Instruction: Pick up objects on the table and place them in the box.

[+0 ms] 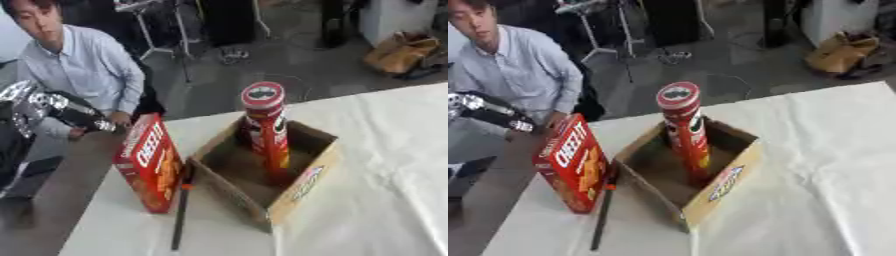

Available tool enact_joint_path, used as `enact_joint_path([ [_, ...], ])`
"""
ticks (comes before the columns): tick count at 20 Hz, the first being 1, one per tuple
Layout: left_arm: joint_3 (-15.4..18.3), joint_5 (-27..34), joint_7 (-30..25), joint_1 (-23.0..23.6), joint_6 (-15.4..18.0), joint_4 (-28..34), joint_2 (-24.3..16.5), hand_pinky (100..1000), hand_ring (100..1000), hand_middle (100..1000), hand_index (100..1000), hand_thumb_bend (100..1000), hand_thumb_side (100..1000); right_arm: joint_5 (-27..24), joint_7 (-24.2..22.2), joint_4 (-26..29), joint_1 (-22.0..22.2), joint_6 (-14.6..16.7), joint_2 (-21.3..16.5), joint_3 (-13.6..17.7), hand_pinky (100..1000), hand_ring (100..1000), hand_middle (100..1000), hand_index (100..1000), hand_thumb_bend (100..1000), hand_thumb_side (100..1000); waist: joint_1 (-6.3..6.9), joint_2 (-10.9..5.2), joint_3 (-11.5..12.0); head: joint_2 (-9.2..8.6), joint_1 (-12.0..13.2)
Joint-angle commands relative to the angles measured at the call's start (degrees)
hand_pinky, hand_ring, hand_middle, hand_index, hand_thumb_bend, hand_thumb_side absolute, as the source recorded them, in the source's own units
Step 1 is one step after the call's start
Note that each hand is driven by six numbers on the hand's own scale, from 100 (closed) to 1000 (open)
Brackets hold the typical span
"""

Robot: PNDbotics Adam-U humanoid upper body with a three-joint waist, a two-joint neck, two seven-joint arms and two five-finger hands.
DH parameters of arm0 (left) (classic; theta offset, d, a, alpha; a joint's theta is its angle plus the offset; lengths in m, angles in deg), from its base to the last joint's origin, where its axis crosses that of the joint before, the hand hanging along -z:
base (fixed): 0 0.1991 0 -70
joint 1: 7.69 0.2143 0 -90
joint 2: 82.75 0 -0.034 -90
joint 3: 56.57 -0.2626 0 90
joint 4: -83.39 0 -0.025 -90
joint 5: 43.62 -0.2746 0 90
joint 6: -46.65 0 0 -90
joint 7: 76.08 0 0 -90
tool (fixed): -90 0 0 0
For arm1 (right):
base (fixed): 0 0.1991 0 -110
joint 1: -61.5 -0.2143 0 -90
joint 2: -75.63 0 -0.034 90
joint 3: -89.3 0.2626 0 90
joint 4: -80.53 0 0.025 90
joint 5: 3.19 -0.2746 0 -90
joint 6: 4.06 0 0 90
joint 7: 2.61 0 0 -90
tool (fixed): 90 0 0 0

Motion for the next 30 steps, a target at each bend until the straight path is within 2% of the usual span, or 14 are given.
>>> enact_joint_path([
  [1,1.52,-1.05,-3.29,-1.78,3.39,-0.39,-2.34,1000,1000,1000,1000,591,1000,-0.04,0.05,0.64,-0.61,-0.25,-0.34,0.24,886,889,628,637,100,1000,-0.45,-1.18,0.22,0.61,0.09],
  [7,2.19,-0.83,-3.29,-2.75,3.47,-1.50,-1.93,1000,1000,1000,1000,560,1000,-0.13,0.14,0.64,-0.52,-0.23,-0.48,0.23,887,888,628,636,100,1000,-0.45,-1.36,0.46,1.04,0.21],
  [13,2.27,-0.50,-3.29,-3.71,3.83,-2.71,-0.52,1000,1000,1000,1000,592,1000,-0.19,0.28,0.64,-0.43,-0.33,-0.50,0.29,886,888,628,636,100,1000,-0.45,-1.60,0.50,1.11,0.48],
  [24,2.48,-1.94,-3.29,-5.13,4.05,-3.59,1.73,1000,1000,1000,1000,534,1000,-0.28,0.49,0.64,-0.28,-0.49,-0.52,0.33,887,888,628,636,100,1000,-0.45,-1.96,0.69,1.30,0.18],
  [30,2.61,-4.85,-3.29,-6.69,2.16,-3.78,4.89,1000,1000,1000,1000,532,1000,-0.67,0.51,0.64,-0.35,-1.01,-0.35,0.18,887,887,627,636,100,1000,-0.45,-2.21,1.16,1.52,0.26],
])
